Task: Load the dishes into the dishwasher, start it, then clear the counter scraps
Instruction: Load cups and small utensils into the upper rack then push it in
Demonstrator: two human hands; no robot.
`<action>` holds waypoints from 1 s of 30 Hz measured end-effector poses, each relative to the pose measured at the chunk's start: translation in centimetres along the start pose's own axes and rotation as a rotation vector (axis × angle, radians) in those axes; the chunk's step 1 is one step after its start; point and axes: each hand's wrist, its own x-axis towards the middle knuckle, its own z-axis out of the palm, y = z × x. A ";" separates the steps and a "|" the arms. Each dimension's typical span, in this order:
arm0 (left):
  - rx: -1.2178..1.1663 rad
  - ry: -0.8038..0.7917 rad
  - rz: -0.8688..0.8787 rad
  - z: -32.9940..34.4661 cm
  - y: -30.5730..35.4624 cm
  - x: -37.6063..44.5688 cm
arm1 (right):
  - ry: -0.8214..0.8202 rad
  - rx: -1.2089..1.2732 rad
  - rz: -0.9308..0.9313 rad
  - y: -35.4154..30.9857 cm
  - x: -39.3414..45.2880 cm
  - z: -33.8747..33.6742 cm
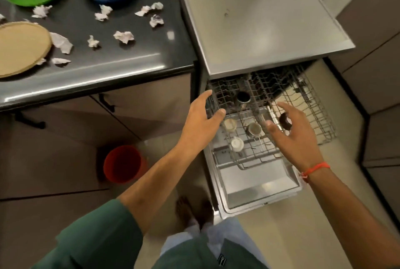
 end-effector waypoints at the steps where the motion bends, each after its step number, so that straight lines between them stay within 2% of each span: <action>1: -0.005 -0.011 -0.001 0.6 0.0 -0.1 | 0.004 -0.019 0.022 0.5 -0.5 -0.7; 9: 0.016 -0.091 -0.008 5.9 -0.1 -1.3 | 0.039 -0.052 0.103 3.5 -3.2 -4.1; 16: 0.013 -0.081 -0.039 9.8 0.4 -2.1 | 0.025 -0.029 0.114 7.6 -3.2 -6.5; 22: 0.035 -0.011 -0.086 14.7 1.7 -3.1 | -0.009 0.078 0.110 13.1 -1.6 -9.6; 30: 0.035 0.166 -0.174 23.2 3.2 -5.0 | -0.167 0.148 0.047 19.9 0.6 -14.5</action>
